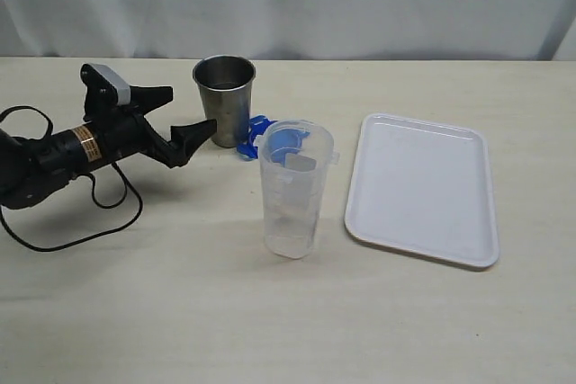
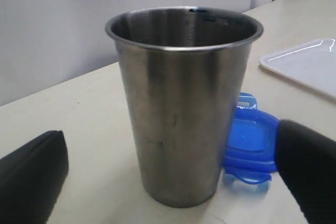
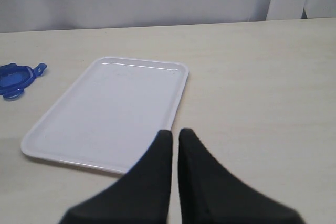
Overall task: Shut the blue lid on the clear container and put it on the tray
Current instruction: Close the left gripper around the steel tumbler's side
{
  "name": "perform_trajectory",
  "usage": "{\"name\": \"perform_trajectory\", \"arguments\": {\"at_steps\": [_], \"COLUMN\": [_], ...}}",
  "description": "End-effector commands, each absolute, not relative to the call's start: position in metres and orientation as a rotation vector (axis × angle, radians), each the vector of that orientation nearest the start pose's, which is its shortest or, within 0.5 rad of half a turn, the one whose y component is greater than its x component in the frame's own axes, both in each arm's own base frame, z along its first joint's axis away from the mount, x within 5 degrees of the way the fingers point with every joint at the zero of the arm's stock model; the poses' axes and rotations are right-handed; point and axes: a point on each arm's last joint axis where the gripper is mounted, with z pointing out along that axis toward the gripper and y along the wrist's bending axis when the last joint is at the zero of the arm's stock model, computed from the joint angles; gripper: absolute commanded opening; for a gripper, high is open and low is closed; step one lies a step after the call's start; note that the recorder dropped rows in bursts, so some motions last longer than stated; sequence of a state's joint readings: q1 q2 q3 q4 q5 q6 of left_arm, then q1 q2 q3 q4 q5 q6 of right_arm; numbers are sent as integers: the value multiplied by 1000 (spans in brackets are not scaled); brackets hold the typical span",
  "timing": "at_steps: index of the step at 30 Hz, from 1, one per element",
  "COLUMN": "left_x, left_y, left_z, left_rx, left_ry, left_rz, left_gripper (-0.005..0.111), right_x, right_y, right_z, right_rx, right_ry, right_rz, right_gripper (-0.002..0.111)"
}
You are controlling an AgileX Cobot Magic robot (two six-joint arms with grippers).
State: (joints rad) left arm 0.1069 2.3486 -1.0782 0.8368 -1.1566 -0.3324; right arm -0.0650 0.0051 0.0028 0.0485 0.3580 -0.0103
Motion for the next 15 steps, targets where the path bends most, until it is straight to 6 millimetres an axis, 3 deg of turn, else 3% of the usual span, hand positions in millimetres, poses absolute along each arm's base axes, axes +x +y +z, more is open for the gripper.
{"name": "perform_trajectory", "arguments": {"at_steps": [1,7,15], "left_x": [420,436,445], "left_y": [-32,-49,-48], "left_z": [59,53,46], "left_rx": [566,624,623], "left_ry": [1637,1668,1671], "left_rz": [-539,-500,-485], "left_gripper": [104,104,104], "right_x": [53,53,53], "right_y": [-2,-2,-2], "right_z": [182,182,182], "right_rx": [79,79,79], "right_ry": [1826,1826,1826], "right_rz": [-12,-12,-12], "right_gripper": [4,4,4]}}
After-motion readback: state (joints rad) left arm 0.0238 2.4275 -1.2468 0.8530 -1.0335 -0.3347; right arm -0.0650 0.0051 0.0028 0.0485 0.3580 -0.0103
